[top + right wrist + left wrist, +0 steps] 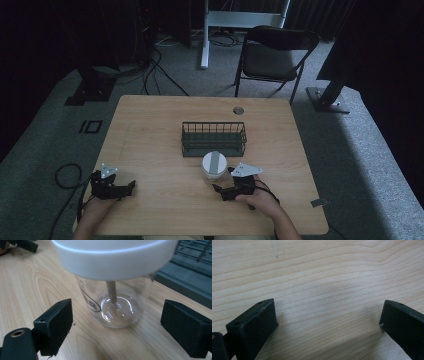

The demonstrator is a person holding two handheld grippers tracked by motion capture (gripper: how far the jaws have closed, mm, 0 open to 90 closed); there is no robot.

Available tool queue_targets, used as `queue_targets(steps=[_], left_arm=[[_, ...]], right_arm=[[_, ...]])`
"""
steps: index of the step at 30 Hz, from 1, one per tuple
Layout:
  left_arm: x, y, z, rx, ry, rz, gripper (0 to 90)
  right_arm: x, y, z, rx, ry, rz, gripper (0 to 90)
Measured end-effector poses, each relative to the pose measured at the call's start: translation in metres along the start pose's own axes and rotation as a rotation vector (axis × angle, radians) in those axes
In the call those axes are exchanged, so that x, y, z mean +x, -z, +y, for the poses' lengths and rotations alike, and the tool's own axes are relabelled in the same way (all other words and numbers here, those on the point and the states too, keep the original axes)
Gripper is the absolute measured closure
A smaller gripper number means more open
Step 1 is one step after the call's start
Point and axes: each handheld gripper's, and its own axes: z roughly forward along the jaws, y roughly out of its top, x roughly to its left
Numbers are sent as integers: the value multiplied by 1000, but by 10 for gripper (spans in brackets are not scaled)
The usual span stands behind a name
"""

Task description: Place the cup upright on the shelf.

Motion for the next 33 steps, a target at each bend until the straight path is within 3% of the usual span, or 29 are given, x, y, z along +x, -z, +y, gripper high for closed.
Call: queue_targets(steps=[8, 13, 26, 33], left_arm=[[0, 0, 0, 0, 0, 0, 12], [0, 0, 0, 0, 0, 0, 12], [0, 0, 0, 0, 0, 0, 12], [0, 0, 0, 0, 0, 0, 12]], right_arm=[[2, -5, 3, -30, -13, -9, 105], [3, -7, 3, -37, 3, -6, 104], [6, -14, 8, -111, -12, -11, 106], [6, -16, 10, -136, -28, -24, 146]])
